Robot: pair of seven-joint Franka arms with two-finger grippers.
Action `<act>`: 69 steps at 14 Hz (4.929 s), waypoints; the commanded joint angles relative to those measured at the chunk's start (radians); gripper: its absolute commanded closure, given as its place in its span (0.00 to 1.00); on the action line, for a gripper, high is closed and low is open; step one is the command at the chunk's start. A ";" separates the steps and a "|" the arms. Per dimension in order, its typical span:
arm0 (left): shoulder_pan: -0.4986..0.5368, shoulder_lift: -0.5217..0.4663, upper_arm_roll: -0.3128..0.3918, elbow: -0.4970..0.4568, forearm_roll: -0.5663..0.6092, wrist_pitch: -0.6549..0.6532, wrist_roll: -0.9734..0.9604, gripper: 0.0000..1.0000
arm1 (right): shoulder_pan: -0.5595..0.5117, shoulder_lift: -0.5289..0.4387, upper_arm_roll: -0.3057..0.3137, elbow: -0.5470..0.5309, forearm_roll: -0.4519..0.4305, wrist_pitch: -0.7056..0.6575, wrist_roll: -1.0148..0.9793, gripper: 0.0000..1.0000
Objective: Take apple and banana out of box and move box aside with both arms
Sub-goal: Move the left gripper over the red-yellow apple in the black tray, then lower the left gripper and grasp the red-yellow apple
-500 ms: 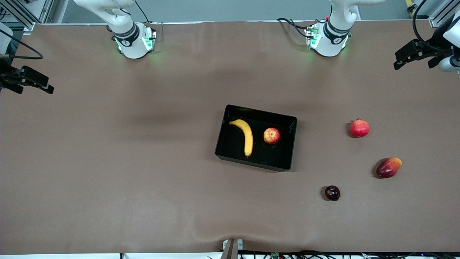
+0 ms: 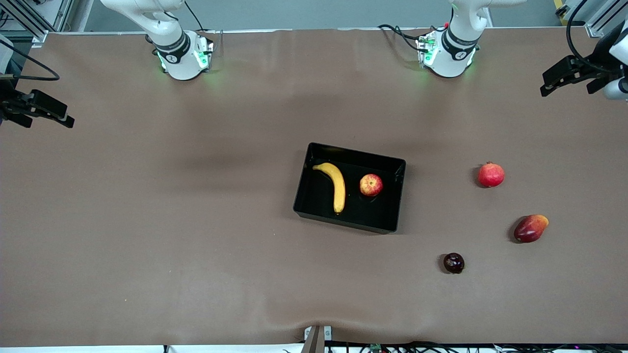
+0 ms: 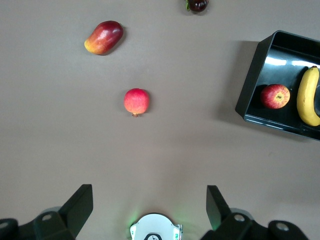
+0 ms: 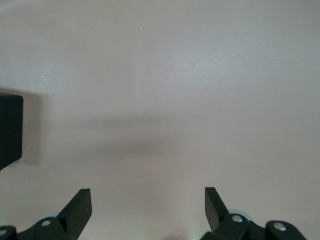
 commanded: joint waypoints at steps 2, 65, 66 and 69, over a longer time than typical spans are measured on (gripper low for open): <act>-0.014 0.062 -0.016 0.057 0.006 -0.024 -0.015 0.00 | 0.000 -0.004 0.008 0.003 0.010 -0.009 -0.012 0.00; -0.227 0.689 -0.379 -0.049 0.290 0.640 -1.006 1.00 | 0.043 0.010 0.008 -0.007 -0.056 -0.014 -0.003 0.00; -0.221 0.655 -0.379 -0.040 0.287 0.597 -0.988 1.00 | 0.043 0.010 0.008 -0.008 -0.054 -0.015 0.002 0.00; -0.177 0.573 -0.379 0.017 0.246 0.469 -0.849 1.00 | 0.048 0.013 0.006 -0.010 -0.054 -0.008 0.004 0.00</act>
